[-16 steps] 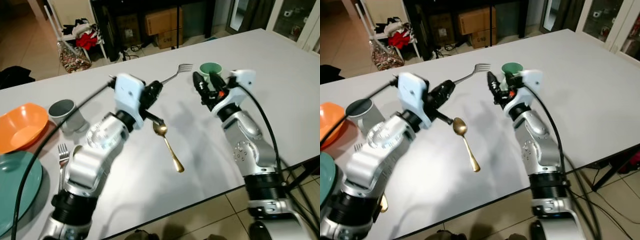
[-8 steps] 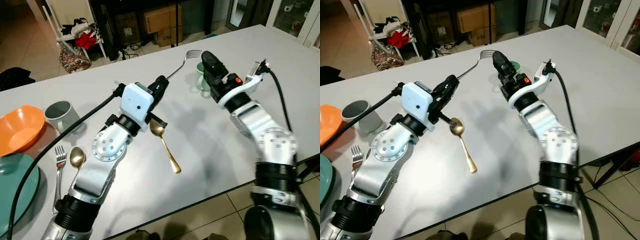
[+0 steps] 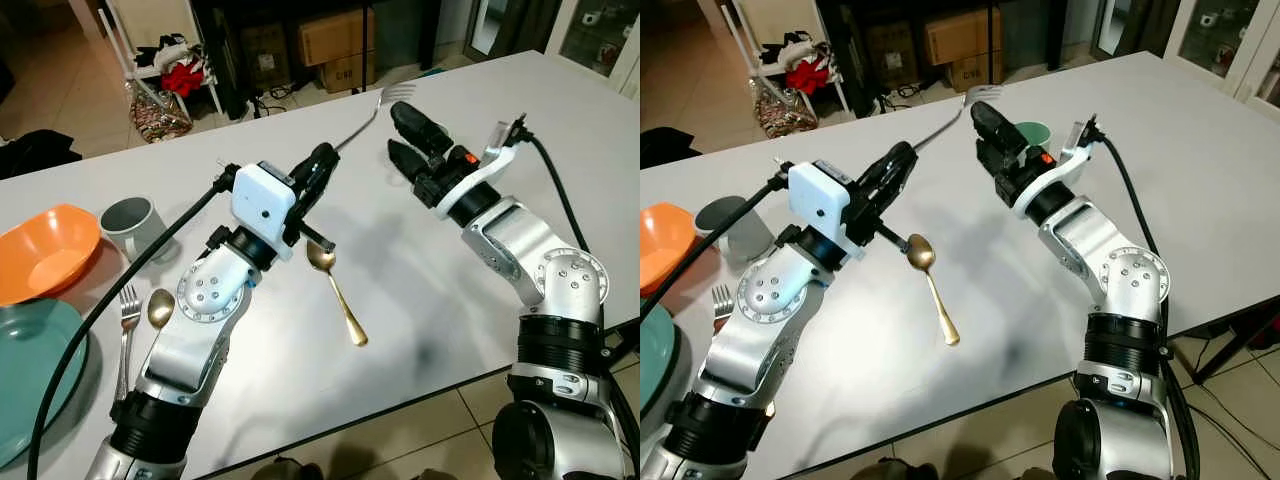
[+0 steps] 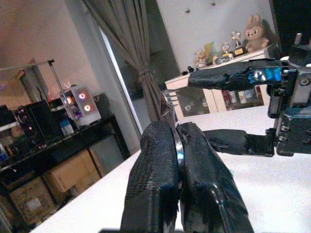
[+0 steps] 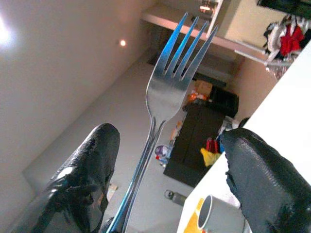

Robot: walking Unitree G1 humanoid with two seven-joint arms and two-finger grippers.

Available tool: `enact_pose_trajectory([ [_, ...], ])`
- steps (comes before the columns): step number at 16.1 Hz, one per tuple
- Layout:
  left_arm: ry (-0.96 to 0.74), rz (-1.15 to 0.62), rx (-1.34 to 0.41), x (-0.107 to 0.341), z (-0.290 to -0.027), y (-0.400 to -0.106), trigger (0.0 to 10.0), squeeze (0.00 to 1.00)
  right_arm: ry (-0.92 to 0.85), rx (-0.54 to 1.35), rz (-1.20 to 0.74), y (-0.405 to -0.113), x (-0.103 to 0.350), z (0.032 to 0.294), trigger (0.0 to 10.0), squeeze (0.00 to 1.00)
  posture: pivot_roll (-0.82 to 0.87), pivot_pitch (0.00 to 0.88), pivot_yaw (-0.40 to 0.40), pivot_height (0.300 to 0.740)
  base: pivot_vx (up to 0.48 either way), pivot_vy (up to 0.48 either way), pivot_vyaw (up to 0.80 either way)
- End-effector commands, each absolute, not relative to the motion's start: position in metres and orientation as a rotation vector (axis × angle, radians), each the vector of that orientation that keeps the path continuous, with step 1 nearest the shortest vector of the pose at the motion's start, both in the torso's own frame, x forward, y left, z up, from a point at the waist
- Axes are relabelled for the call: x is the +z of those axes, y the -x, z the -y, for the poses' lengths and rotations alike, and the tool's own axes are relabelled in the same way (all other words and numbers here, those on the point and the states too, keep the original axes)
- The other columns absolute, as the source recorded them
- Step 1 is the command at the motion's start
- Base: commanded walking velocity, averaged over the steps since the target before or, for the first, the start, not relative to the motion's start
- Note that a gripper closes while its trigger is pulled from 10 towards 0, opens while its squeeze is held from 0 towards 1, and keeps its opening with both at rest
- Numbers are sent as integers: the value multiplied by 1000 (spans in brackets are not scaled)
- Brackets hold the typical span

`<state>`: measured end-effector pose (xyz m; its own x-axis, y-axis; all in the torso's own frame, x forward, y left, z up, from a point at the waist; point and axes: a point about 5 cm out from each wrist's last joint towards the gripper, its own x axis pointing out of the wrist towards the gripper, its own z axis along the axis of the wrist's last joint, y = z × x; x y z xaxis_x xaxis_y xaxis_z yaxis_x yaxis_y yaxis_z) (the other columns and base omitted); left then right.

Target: Setting the table

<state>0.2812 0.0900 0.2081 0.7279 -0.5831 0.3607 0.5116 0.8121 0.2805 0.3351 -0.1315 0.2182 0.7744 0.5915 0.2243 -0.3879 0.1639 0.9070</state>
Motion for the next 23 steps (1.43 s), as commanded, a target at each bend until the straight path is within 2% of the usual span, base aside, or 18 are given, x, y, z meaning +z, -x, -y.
enact_pose_trajectory([
  [1,-143,426,-594,203,-96,-280,0,0,-1216,773,-212,-335,228,123,10000,0,-103,25,119,740,0,0,0],
  [2,-142,421,-589,202,-96,-280,0,0,-1211,797,-215,-335,230,121,9373,0,-101,27,112,740,0,0,0],
  [4,-139,410,-586,198,-98,-278,0,0,-1204,837,-228,-334,233,116,9373,0,-97,31,102,740,0,0,0],
  [5,-136,413,-587,199,-98,-277,0,0,-1204,836,-248,-336,233,114,8431,0,-94,34,95,740,0,0,0],
  [6,-132,416,-586,200,-99,-276,0,0,-1213,838,-260,-337,232,113,5490,0,-91,34,93,740,0,0,0],
  [7,-132,416,-585,200,-99,-276,0,0,-1215,837,-261,-337,232,113,5490,0,-91,34,92,740,0,0,0],
  [8,-130,419,-586,200,-98,-276,0,0,-1210,832,-269,-338,231,112,1020,0,-91,35,92,740,0,0,0],
  [9,-123,423,-589,201,-98,-275,0,0,-1220,823,-282,-338,228,112,0,0,-91,35,93,740,0,0,0],
  [23,-76,432,-653,205,-91,-272,0,0,-1256,812,-294,-341,224,111,0,0,-96,33,104,740,0,0,0],
])
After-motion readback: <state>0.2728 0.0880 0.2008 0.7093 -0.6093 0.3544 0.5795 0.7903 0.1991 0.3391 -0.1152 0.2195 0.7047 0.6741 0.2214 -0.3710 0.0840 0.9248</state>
